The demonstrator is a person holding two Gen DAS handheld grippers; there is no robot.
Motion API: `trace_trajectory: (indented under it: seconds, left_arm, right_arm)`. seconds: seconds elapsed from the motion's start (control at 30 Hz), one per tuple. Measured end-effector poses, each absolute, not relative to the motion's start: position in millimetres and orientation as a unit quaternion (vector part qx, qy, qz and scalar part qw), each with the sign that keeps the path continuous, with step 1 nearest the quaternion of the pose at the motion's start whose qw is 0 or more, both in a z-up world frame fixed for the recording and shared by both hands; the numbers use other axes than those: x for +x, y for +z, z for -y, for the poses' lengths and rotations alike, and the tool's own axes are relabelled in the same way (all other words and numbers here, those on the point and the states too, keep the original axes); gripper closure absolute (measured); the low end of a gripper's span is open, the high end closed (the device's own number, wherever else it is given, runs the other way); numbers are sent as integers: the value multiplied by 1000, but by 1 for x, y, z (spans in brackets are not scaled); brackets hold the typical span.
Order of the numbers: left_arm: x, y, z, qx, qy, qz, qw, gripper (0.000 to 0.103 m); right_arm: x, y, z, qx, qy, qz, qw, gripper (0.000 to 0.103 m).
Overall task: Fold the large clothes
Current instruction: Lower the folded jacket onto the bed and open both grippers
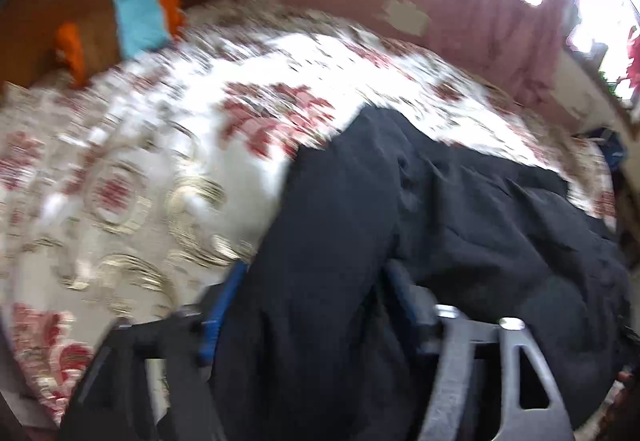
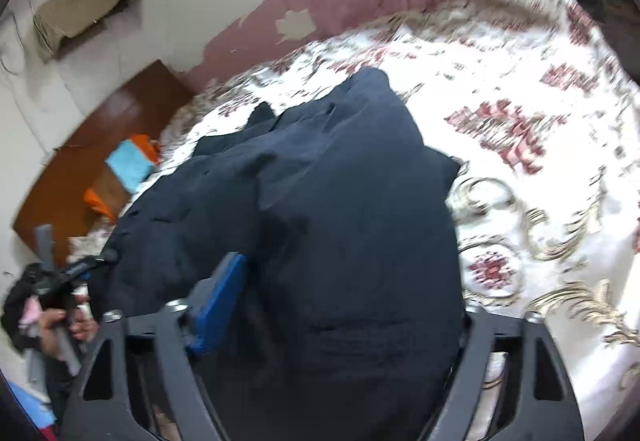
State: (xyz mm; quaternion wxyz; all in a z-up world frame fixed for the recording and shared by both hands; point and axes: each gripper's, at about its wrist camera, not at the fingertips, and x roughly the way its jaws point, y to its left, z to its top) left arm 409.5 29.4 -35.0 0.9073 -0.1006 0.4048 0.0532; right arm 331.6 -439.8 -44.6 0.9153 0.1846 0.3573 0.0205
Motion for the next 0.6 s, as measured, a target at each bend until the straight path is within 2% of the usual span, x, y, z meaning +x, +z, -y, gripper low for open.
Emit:
trace_trajectory:
  seconds: [0.17, 0.6]
  left_arm:
    - [373, -12, -24, -93, 103, -333, 933, 12]
    - [270, 32, -3, -154, 43, -234, 959, 2]
  right_arm:
    - [307, -15, 428, 84, -39, -294, 951, 3]
    - [215, 29, 392, 60, -24, -181, 981, 2]
